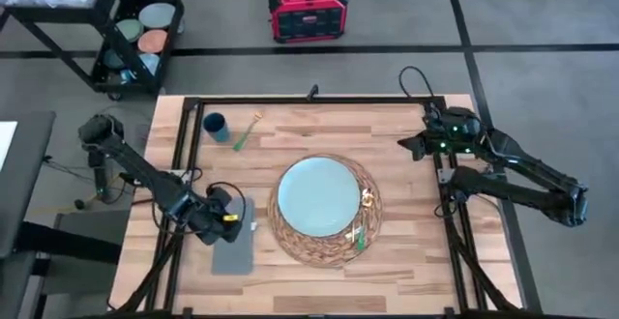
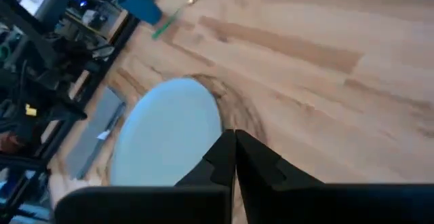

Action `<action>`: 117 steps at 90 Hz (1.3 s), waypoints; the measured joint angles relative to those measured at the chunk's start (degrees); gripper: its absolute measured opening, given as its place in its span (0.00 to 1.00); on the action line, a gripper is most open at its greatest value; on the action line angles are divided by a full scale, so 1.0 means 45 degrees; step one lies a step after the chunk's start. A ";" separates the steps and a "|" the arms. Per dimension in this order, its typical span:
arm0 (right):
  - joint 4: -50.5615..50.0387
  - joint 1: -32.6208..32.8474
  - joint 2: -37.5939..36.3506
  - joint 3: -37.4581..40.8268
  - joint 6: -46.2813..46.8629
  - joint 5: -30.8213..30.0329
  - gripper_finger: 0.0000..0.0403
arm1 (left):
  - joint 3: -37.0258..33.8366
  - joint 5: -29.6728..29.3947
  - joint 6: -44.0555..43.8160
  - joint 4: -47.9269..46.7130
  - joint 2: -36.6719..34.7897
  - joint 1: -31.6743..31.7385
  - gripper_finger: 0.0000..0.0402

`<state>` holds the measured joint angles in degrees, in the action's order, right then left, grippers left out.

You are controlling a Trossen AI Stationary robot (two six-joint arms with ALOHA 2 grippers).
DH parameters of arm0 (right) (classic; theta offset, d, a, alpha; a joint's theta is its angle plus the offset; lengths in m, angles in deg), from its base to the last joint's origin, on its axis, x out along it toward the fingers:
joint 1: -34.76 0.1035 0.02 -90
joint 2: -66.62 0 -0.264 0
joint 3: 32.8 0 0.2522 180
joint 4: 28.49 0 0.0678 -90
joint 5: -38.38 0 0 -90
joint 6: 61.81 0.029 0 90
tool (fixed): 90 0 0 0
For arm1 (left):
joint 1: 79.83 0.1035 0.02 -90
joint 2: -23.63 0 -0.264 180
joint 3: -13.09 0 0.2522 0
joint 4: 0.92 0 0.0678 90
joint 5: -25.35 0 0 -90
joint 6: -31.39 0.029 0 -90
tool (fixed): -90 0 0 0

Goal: Set table place
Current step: Adjust the gray table napkin, then put the green fork on to gray table napkin

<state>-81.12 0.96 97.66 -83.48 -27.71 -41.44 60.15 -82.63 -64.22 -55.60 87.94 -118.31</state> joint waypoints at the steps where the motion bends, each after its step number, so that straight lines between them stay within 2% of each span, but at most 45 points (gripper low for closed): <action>1: -0.0030 -0.0003 0.0000 -0.0043 -0.0028 -0.0002 0.00 | -0.0019 0.0036 0.0034 -0.0004 0.0039 0.0033 0.00; 10: -0.0171 -0.0005 0.0004 -0.0318 -0.0237 -0.0133 0.00 | -0.0330 0.0825 0.0456 0.0502 0.0395 0.0441 0.00; 22: -0.0297 -0.0010 0.0000 -0.0513 -0.0314 -0.0306 0.00 | -0.1093 0.1974 0.0942 0.2653 0.1153 0.1034 0.00; 67: -0.0552 -0.0010 0.0005 -0.0763 -0.0664 -0.0395 0.00 | -0.1156 0.2292 0.5173 0.4109 0.1656 0.5273 0.00; 82: -0.0607 0.0004 0.0005 -0.0763 -0.0714 -0.0325 0.00 | -0.1098 0.2775 0.5173 0.4155 0.1656 0.5547 0.00; 93: -0.0612 0.0005 0.0000 -0.0763 -0.1118 -0.0313 0.00 | -0.0415 0.2826 0.5328 0.4182 0.1349 0.5567 0.00; 106: -0.0608 0.0005 0.0000 -0.0763 -0.1372 -0.0292 0.00 | 0.1485 0.2345 0.5920 0.4034 0.0501 0.6140 0.00; 110: -0.0608 0.0005 0.0000 -0.0763 -0.1471 -0.0288 0.00 | 0.2307 0.1564 0.6229 0.3370 0.0324 0.6481 0.00; 117: -0.0608 0.0005 0.0005 -0.0763 -0.1688 -0.0288 0.00 | 0.3669 -0.0588 0.7302 0.1249 0.0296 0.7392 0.00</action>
<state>-83.85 0.98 97.69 -86.92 -35.31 -42.74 76.66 -85.27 -31.36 -49.98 89.27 -85.05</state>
